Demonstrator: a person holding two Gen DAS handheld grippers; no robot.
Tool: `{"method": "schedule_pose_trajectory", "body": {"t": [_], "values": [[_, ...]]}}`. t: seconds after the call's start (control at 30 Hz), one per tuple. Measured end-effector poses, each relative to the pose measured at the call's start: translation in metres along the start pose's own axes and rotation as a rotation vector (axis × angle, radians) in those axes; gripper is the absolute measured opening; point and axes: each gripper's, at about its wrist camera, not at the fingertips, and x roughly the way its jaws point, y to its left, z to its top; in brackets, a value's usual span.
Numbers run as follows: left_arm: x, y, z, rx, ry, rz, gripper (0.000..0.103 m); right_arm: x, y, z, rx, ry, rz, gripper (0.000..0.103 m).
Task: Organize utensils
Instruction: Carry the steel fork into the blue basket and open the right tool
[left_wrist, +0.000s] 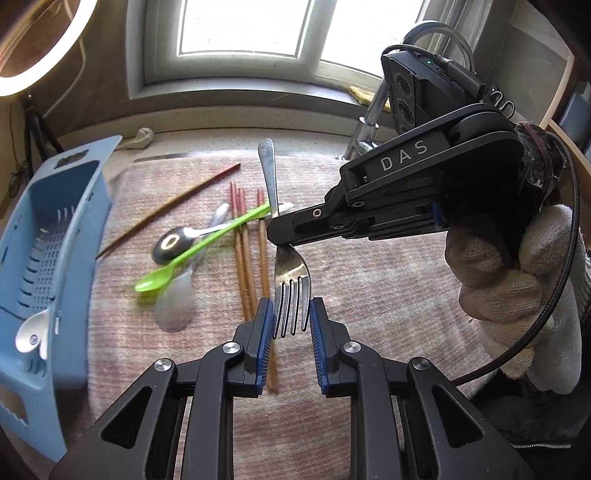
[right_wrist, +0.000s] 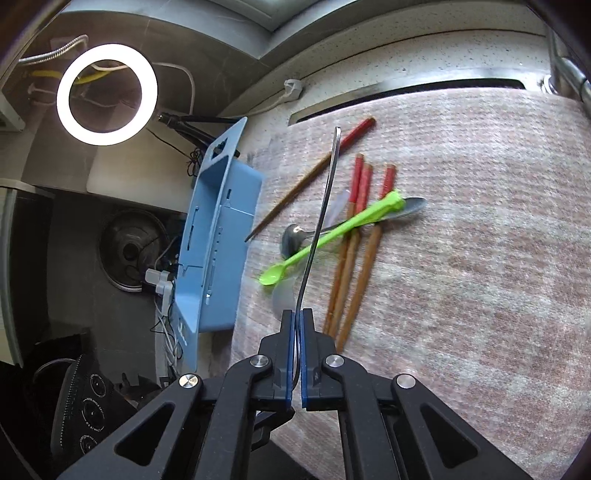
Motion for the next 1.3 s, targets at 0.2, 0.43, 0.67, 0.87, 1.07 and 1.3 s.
{"method": "schedule_pose_trajectory", "body": {"t": [0.2, 0.43, 0.67, 0.87, 1.07, 1.3], "values": [[-0.034, 0.053, 0.008, 0.000, -0.028, 0.067, 0.019, 0.040, 0.056, 0.026, -0.034, 0.006, 0.059, 0.003], [-0.051, 0.121, 0.006, -0.047, -0.036, 0.114, 0.019, 0.098, 0.110, 0.048, -0.083, 0.047, 0.063, 0.003], [-0.055, 0.164, -0.004, -0.103, -0.017, 0.129, 0.019, 0.147, 0.135, 0.058, -0.113, 0.095, 0.026, 0.003], [-0.052, 0.182, -0.006, -0.127, 0.009, 0.143, 0.019, 0.160, 0.152, 0.059, -0.172, 0.085, -0.024, 0.013], [-0.058, 0.176, -0.010, -0.120, 0.004, 0.156, 0.021, 0.142, 0.163, 0.053, -0.242, 0.017, -0.054, 0.043], [-0.061, 0.154, -0.014, -0.115, -0.017, 0.146, 0.021, 0.101, 0.143, 0.038, -0.216, -0.040, -0.048, 0.044]]}}
